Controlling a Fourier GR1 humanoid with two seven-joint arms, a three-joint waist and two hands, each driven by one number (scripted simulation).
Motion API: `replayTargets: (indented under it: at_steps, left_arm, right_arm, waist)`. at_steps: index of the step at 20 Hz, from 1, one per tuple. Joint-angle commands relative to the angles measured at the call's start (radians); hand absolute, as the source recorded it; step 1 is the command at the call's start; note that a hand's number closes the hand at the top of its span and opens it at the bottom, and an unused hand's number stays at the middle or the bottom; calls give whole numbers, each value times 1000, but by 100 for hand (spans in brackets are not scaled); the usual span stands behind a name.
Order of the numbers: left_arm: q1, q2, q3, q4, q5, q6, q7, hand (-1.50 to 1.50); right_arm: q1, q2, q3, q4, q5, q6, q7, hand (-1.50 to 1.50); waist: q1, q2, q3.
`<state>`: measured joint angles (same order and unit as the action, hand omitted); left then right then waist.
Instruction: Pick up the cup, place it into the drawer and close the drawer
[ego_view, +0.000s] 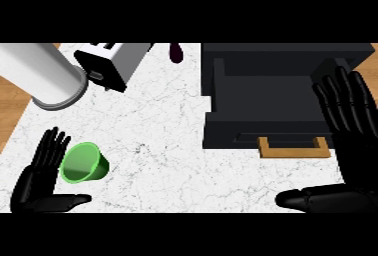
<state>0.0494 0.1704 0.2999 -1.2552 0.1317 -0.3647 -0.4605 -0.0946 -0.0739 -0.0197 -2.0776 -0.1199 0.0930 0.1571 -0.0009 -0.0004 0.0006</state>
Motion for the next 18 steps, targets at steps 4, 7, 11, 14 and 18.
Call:
replayTargets:
  at_steps: [4,7,11,14,18]
  left_arm:
    - [-43,10,-6,132,-26,4,-86,-150]
    - [-80,34,30,140,16,16,-45,-150]
    - [-135,54,21,327,-28,-4,-184,-150]
    - [-160,64,26,431,-48,13,-254,-150]
    - [-123,80,12,489,-67,-9,-334,-150]
  right_arm:
    - [-23,14,-6,92,10,10,-79,-150]
    - [52,25,30,5,44,1,-54,-150]
    - [16,-31,-57,-21,-77,55,3,-150]
    - [0,-15,-22,-79,-46,7,94,-150]
    - [9,-3,-24,-20,-22,14,12,-150]
  waist:
    - [2,0,-1]
    - [1,0,-1]
    - [-2,0,-1]
    - [-2,0,-1]
    - [0,0,-1]
